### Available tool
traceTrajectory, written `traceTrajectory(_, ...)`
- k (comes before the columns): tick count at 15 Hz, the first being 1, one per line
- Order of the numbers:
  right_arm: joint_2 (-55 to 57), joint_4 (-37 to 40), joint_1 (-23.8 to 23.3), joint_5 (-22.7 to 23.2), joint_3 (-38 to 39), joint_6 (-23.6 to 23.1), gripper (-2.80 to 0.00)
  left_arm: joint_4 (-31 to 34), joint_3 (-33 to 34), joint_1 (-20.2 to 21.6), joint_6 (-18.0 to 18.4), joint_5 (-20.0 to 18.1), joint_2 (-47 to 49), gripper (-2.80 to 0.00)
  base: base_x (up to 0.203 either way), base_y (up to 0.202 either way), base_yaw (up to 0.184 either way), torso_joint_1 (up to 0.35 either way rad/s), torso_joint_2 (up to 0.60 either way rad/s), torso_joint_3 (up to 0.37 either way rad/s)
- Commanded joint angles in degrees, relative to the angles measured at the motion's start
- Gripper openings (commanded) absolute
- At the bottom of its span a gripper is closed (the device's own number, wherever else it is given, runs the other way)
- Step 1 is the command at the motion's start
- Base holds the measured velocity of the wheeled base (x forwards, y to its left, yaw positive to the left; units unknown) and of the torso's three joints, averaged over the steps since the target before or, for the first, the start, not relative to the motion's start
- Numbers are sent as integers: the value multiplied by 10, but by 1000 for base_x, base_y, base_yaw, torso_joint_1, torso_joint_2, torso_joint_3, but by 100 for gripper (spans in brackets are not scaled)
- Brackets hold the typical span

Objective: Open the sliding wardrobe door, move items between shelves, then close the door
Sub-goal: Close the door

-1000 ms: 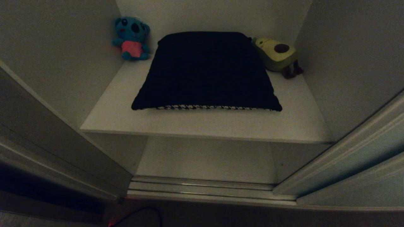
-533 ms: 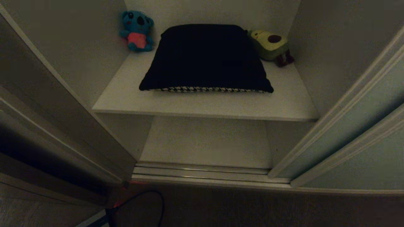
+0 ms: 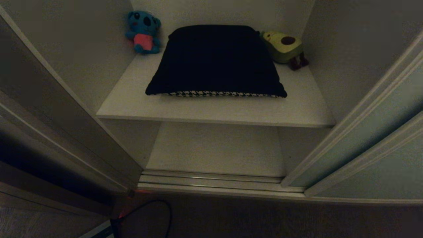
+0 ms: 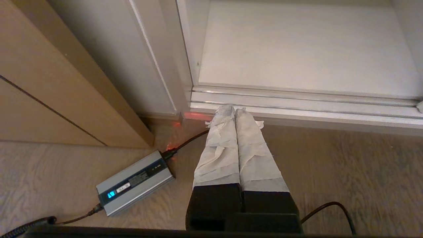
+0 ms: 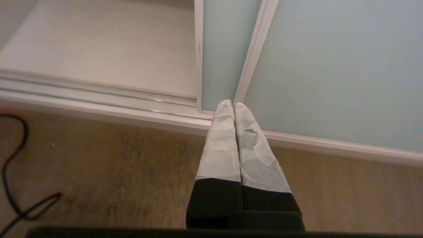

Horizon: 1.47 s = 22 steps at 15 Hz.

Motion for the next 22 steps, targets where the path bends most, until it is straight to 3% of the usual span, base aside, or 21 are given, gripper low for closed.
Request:
traceTrajectory(1, 6, 10, 0, -1, -32, -5, -280, 0, 0, 0, 0, 0, 0, -280, 0, 0, 0, 0, 0, 0)
traceTrajectory(4, 52, 111, 1, -10, -173, -2, -280, 0, 0, 1, 0, 0, 0, -280, 0, 0, 0, 0, 0, 0)
traceTrajectory(8, 111, 238, 0, -62, -329, -5, -280, 0, 0, 0, 0, 0, 0, -280, 0, 0, 0, 0, 0, 0)
traceTrajectory(14, 279, 254, 10, -200, -477, -10, -280, 0, 0, 1, 0, 0, 0, -280, 0, 0, 0, 0, 0, 0)
traceTrajectory(17, 361, 256, 14, -239, -557, 4, -280, 0, 0, 0, 1, 0, 0, -280, 0, 0, 0, 0, 0, 0)
traceTrajectory(19, 408, 256, -48, -210, -602, 15, -280, 0, 0, 0, 0, 0, 0, -280, 0, 0, 0, 0, 0, 0)
traceTrajectory(22, 471, 257, -198, -74, -658, 11, -280, 0, 0, 0, 1, 0, 0, -280, 0, 0, 0, 0, 0, 0)
